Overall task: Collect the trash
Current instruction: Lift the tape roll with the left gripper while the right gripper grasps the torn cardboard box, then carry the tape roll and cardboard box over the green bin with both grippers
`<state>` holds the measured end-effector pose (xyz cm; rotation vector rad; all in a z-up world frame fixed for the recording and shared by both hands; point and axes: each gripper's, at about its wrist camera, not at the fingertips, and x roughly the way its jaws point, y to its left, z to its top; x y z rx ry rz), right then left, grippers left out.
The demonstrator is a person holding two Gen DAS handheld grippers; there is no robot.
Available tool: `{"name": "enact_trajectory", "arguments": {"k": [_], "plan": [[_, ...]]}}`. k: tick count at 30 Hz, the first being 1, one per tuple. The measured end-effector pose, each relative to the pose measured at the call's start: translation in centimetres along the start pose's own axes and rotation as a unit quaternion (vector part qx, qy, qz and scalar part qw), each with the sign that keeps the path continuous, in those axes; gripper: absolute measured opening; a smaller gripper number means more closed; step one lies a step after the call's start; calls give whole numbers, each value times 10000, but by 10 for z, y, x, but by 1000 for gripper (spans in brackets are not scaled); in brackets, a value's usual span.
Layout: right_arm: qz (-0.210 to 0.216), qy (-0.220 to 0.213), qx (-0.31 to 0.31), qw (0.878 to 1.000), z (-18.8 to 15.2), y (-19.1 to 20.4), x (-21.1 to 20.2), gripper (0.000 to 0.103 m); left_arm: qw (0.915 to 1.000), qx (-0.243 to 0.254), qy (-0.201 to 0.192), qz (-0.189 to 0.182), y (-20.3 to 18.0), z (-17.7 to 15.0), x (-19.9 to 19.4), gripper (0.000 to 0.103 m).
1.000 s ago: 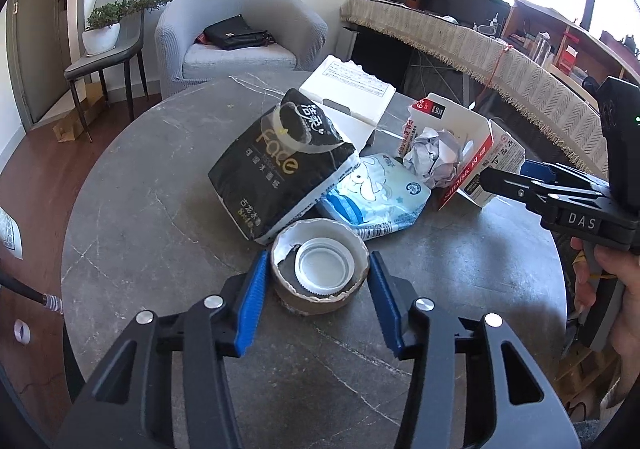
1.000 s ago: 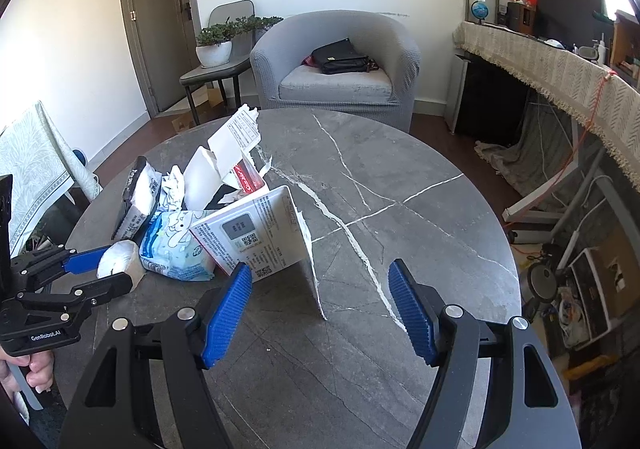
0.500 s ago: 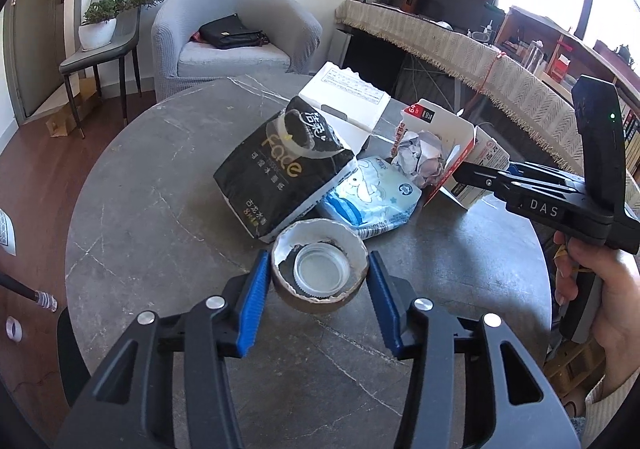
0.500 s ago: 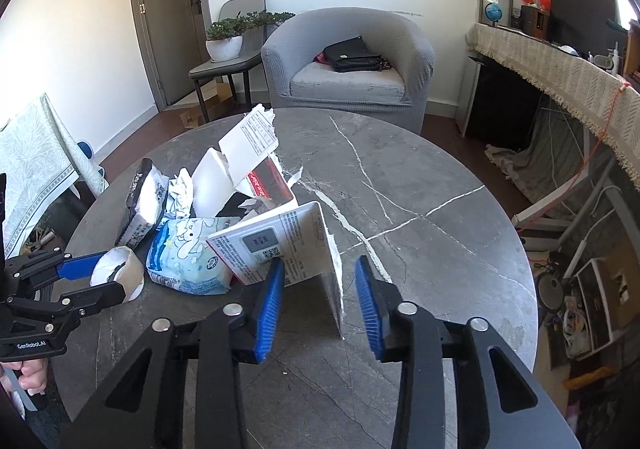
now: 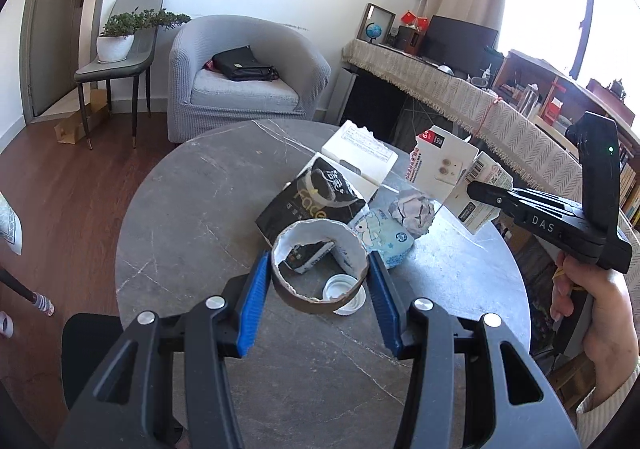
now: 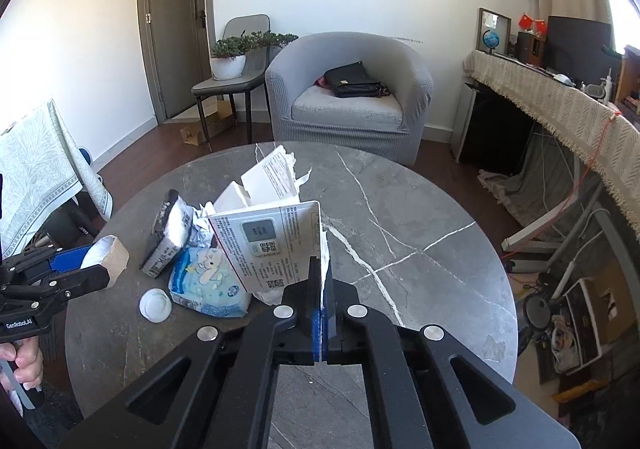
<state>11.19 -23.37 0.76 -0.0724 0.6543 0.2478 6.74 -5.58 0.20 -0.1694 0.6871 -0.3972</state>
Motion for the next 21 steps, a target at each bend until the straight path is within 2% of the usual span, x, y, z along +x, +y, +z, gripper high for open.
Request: {"name": "enact_trajectory", "arguments": {"k": [12, 21], "plan": [[720, -264, -214, 9968, 19, 48, -5, 0, 9991, -99, -304, 274, 32, 5, -32, 51], [1129, -265, -361, 9926, 31, 90, 14, 0, 9971, -241, -383, 607, 71, 5, -53, 51]]}}
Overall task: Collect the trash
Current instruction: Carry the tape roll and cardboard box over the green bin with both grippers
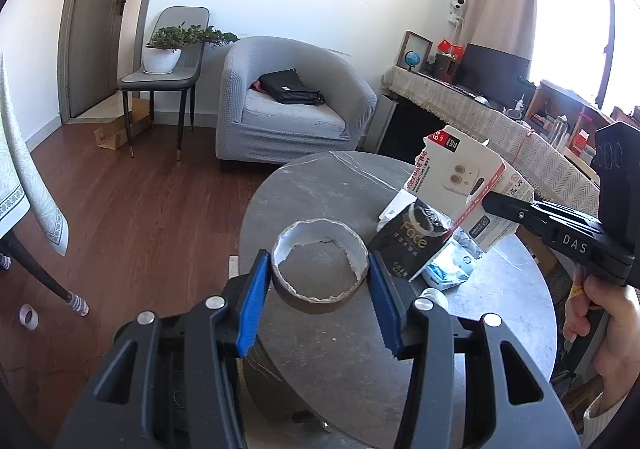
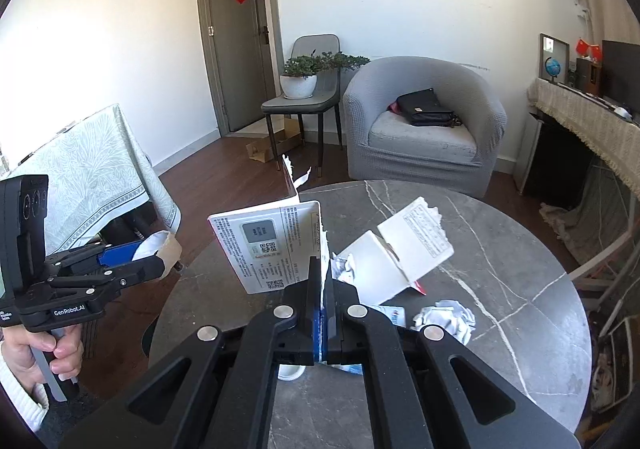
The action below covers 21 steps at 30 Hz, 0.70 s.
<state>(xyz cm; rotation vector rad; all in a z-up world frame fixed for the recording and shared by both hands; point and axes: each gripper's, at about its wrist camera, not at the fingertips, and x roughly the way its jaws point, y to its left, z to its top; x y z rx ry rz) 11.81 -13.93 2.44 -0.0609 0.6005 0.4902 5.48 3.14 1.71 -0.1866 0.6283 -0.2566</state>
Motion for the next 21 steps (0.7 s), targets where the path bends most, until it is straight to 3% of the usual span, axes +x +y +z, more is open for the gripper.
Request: {"name": "enact_trajectory", "arguments": {"k": [11, 21], "plan": [[501, 73, -214, 9985, 15, 57, 35, 0, 9982, -185, 146, 559, 68, -9, -15, 51], [964, 257, -405, 9942, 21, 117, 68, 0, 9895, -446, 715, 1177, 135, -28, -18, 51]]}}
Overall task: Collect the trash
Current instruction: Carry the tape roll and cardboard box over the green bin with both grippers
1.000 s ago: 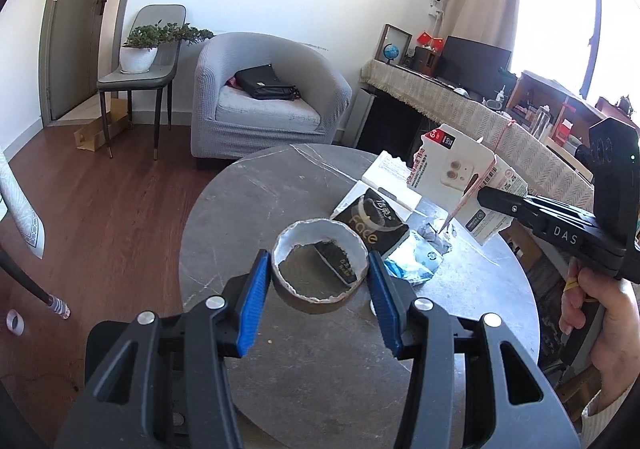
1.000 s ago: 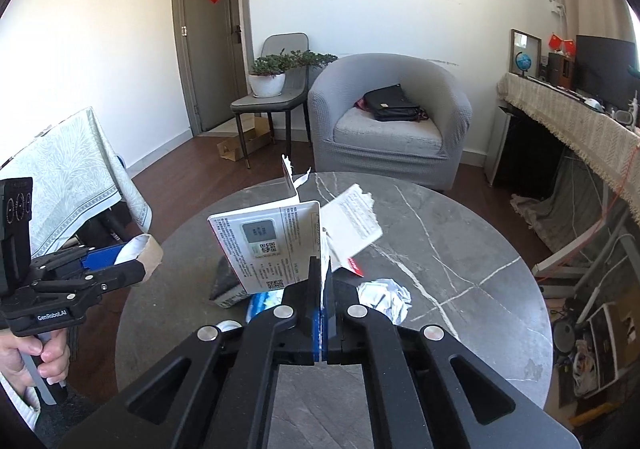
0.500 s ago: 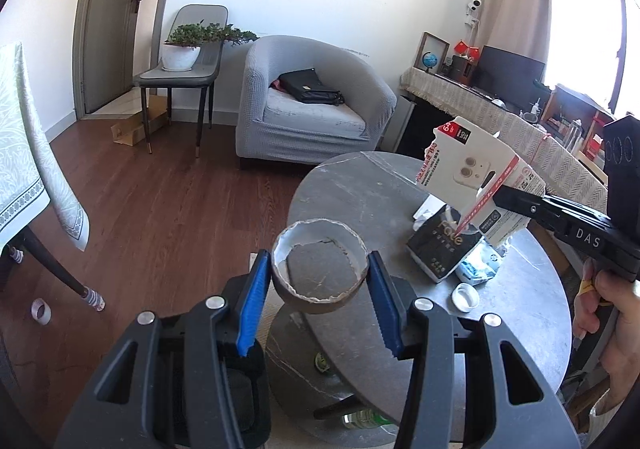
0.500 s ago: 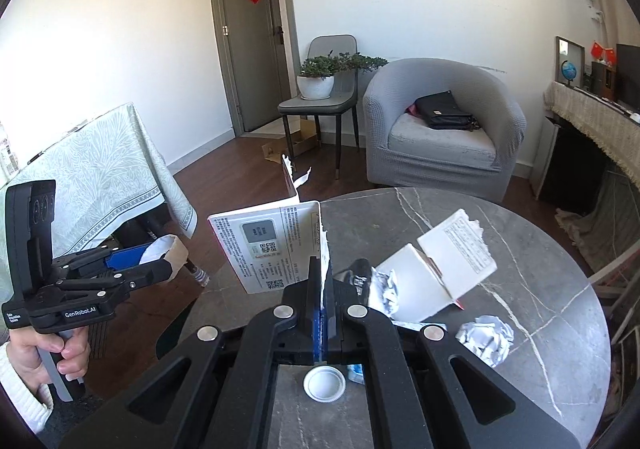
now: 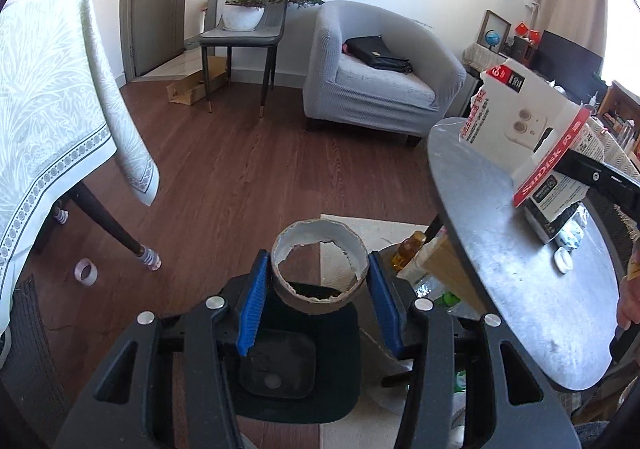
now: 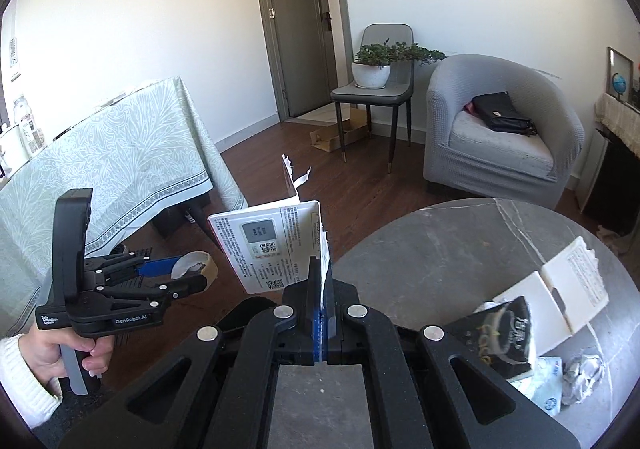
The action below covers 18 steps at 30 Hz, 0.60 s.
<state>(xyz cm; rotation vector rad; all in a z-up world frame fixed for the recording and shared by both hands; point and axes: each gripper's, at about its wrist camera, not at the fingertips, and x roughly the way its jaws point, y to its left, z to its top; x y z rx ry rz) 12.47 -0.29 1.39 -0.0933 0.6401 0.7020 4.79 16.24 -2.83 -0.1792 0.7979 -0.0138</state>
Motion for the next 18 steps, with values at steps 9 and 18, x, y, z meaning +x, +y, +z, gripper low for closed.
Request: {"name": "enact_trajectory", "arguments": {"k": [9, 18], "plan": [[273, 393, -103, 9988, 5, 43, 46, 0, 9959, -299, 839, 133, 39, -32, 33, 51], [394, 828, -266, 9954, 1, 71, 85, 0, 9869, -449, 1520, 312, 67, -64, 56, 51]]}}
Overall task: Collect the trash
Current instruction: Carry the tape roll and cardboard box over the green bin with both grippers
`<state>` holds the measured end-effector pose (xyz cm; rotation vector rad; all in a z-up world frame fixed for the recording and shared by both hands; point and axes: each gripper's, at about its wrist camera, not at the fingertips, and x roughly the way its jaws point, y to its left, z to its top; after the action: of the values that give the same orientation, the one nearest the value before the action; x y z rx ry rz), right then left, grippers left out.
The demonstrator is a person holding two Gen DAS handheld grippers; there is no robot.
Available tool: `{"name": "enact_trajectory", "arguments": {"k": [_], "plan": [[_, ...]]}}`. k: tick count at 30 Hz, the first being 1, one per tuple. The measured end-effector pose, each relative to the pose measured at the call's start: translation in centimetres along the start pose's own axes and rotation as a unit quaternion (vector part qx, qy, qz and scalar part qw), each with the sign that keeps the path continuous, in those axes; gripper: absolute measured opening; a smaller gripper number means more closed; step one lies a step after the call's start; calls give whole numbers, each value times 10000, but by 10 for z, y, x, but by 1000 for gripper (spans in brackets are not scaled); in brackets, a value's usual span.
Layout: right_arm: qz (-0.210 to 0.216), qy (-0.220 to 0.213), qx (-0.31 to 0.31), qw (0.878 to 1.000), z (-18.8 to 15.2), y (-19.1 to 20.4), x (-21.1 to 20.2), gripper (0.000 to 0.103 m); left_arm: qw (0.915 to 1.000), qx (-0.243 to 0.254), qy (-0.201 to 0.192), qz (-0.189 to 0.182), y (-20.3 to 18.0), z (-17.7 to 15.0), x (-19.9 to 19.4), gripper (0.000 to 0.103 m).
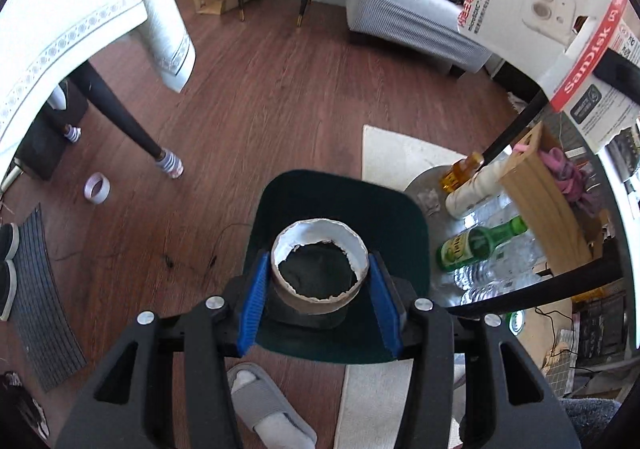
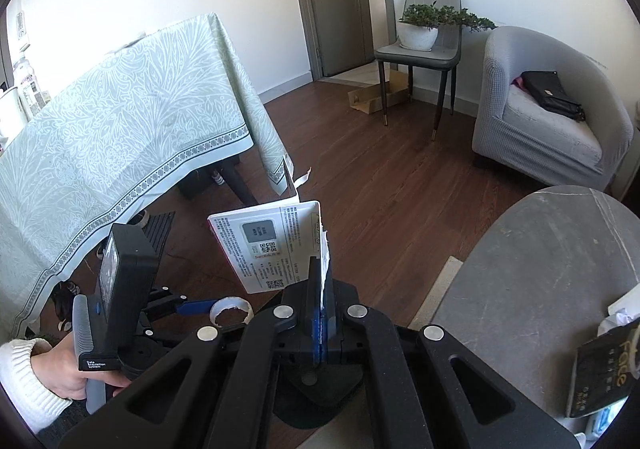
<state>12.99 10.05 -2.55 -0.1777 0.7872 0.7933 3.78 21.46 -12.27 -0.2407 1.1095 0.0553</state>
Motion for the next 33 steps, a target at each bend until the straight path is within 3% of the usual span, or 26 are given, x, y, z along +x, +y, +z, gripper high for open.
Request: {"name": "enact_trajectory", "arguments": {"k": [8, 10, 13, 23, 28, 33], "plan": [[41, 450, -124, 9989, -5, 17, 33, 0, 9978, 169, 641, 67, 12, -14, 32, 53], [60, 550, -139, 9984, -7, 19, 41, 0, 9974, 179, 689, 99, 14, -15, 34, 59], [86, 696, -160, 9974, -12, 24, 54, 0, 9974, 202, 679, 159, 18, -15, 32, 60], [-51, 1282, -243, 9914, -29, 31, 95, 0, 9995, 42, 18, 322, 34, -2, -8, 59], [-145, 1599, -285, 9866, -41, 34, 118, 0, 9987, -179, -357, 310, 47, 5, -34, 54], [-176, 1924, -282, 9808, -52, 35, 140, 0, 9970, -374, -656, 183, 55, 9, -55, 42]]}}
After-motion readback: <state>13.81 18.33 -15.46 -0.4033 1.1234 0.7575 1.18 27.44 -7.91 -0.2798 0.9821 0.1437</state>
